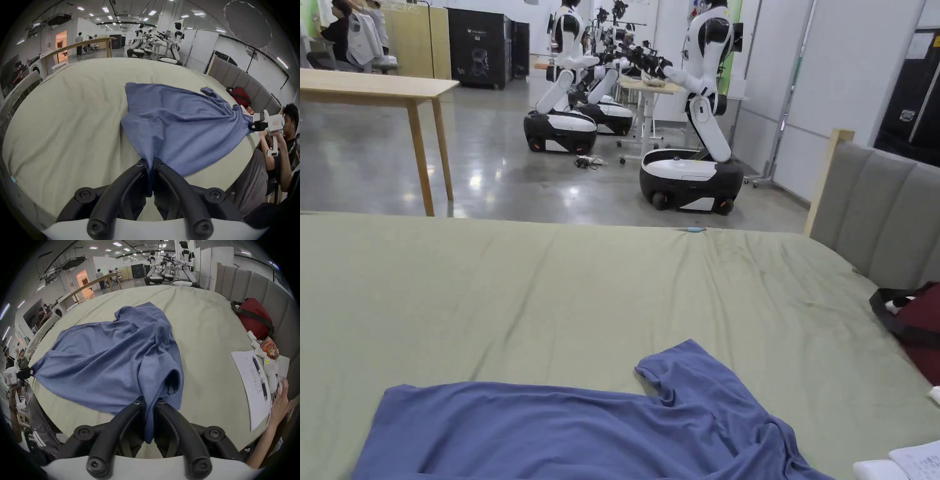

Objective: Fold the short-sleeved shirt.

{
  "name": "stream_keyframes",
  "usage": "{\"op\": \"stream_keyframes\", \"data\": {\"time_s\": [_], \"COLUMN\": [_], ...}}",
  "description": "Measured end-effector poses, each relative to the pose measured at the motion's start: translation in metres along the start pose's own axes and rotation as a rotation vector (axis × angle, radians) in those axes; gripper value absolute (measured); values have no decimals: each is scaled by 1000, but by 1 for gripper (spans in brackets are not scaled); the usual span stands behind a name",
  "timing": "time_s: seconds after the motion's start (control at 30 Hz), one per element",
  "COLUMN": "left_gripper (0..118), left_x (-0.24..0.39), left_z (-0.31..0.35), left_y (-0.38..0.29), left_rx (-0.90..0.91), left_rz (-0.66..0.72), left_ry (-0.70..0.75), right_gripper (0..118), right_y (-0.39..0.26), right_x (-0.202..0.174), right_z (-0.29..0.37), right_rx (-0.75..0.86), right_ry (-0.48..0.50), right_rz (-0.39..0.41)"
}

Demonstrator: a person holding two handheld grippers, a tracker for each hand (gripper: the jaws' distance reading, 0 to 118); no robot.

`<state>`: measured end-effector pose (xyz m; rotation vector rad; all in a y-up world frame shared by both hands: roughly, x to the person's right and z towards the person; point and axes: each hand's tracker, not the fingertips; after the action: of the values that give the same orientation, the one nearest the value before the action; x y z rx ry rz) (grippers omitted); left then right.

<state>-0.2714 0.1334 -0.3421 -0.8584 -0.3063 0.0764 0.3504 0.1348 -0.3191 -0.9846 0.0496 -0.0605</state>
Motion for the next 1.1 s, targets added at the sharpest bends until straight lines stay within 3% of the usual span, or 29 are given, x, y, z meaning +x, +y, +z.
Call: {"op": "stream_keyframes", "data": {"time_s": [0.13,0.17,0.2,0.23,0.27,0.3,0.33,0.37,0.4,0.53,0.57,0.6,0.63,0.67,0.7,0.73,0.83,1.1], "left_gripper": [6,9,20,39,74,115,118,117,117,118,117,111,97,71,22,0,0,0], "left_x": [-6,-8,-7,-6,-6,-6,-5,-3,-3,12,15,19,22,25,26,28,33,28], "left_z": [-2,-2,0,5,9,15,24,36,47,83,88,93,95,97,98,97,91,84], "left_y": [-2,-2,-1,2,4,6,9,15,17,22,21,18,16,13,9,6,1,45], "left_rx": [14,16,21,28,38,54,94,200,188,280,294,300,307,309,320,328,313,348], "left_rz": [36,37,36,12,-4,-24,-35,-48,-21,1,0,-2,2,11,11,11,-35,-19], "left_ry": [-9,-11,-3,26,38,56,70,45,50,66,67,61,43,22,14,9,89,73], "right_gripper": [10,10,14,24,47,94,118,116,113,113,111,99,78,46,3,1,1,0], "right_y": [-2,-3,-5,-6,-7,-8,-10,-12,-15,-32,-37,-42,-47,-53,-58,-61,-67,-62], "right_x": [-2,-1,0,0,1,2,2,2,0,-20,-25,-30,-36,-42,-47,-51,-54,-62], "right_z": [-6,-5,-2,4,10,20,30,42,63,124,133,140,147,150,153,153,150,155], "right_rx": [-4,0,10,32,54,90,133,182,280,416,443,453,460,471,481,484,470,515], "right_ry": [-6,-2,0,-2,-10,-21,-34,-46,-41,5,28,55,57,35,14,-2,52,88], "right_rz": [3,5,5,-7,-18,-23,-31,-42,-57,-89,-77,-63,-61,-62,-61,-61,-89,-91]}}
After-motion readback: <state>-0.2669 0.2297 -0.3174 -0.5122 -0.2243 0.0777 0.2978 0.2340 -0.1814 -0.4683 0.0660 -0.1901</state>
